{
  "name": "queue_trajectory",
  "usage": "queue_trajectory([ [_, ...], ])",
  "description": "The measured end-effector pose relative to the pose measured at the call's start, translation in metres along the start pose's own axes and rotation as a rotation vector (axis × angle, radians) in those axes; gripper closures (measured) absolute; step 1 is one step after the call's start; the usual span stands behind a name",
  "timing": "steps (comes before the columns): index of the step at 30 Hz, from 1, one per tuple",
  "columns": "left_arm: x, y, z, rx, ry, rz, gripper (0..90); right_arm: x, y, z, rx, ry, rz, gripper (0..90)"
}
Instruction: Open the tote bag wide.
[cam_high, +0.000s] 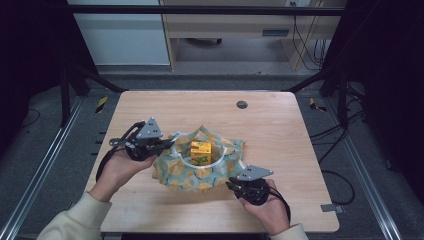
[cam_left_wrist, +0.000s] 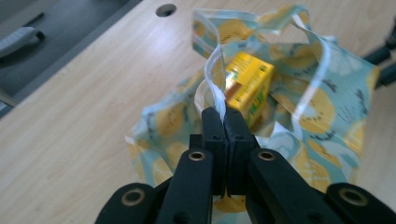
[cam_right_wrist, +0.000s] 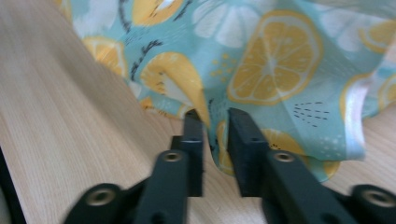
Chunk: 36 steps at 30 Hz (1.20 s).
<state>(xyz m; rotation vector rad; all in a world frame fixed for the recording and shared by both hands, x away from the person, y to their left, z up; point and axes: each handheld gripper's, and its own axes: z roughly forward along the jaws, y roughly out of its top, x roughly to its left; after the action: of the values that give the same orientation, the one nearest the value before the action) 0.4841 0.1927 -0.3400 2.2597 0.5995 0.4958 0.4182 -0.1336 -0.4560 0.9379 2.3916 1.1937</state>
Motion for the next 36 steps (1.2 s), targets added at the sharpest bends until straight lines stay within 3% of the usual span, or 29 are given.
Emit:
queue_trajectory([
  [2, -0.004, -0.008, -0.002, 0.004, -0.013, 0.005, 89.4, 0.000, 0.001, -0.002, -0.007, -0.009, 0.001, 70.3],
  [4, -0.007, -0.015, -0.004, 0.005, -0.023, 0.009, 89.5, 0.000, 0.004, -0.008, -0.020, -0.034, 0.003, 58.0],
  [5, -0.009, -0.017, -0.005, 0.003, -0.032, 0.007, 89.5, 0.000, 0.004, -0.008, -0.020, -0.034, 0.003, 58.0],
  [8, -0.013, -0.025, -0.009, 0.001, -0.045, 0.013, 89.5, 0.000, 0.011, -0.019, -0.065, -0.061, 0.003, 45.3],
  [12, -0.018, -0.035, -0.012, 0.005, -0.057, 0.009, 89.5, -0.003, 0.018, -0.026, -0.095, -0.079, 0.010, 43.2],
  [19, -0.019, -0.048, -0.010, 0.027, -0.066, 0.006, 89.5, -0.017, 0.043, -0.026, -0.096, -0.115, 0.017, 42.5],
  [25, -0.017, -0.048, -0.008, 0.038, -0.064, 0.004, 89.6, -0.023, 0.077, -0.020, -0.114, -0.107, 0.006, 42.5],
  [29, -0.017, -0.048, -0.007, 0.042, -0.068, 0.008, 89.6, -0.029, 0.096, -0.004, -0.065, -0.107, -0.007, 42.0],
  [32, -0.016, -0.049, -0.007, 0.046, -0.067, 0.008, 89.6, -0.033, 0.101, 0.004, -0.027, -0.102, -0.010, 43.3],
  [34, -0.014, -0.049, -0.006, 0.050, -0.064, 0.008, 89.6, -0.037, 0.102, 0.014, 0.037, -0.076, -0.020, 52.6],
  [36, -0.014, -0.050, -0.007, 0.050, -0.065, 0.007, 89.6, -0.039, 0.099, 0.019, 0.090, -0.046, -0.030, 70.8],
])
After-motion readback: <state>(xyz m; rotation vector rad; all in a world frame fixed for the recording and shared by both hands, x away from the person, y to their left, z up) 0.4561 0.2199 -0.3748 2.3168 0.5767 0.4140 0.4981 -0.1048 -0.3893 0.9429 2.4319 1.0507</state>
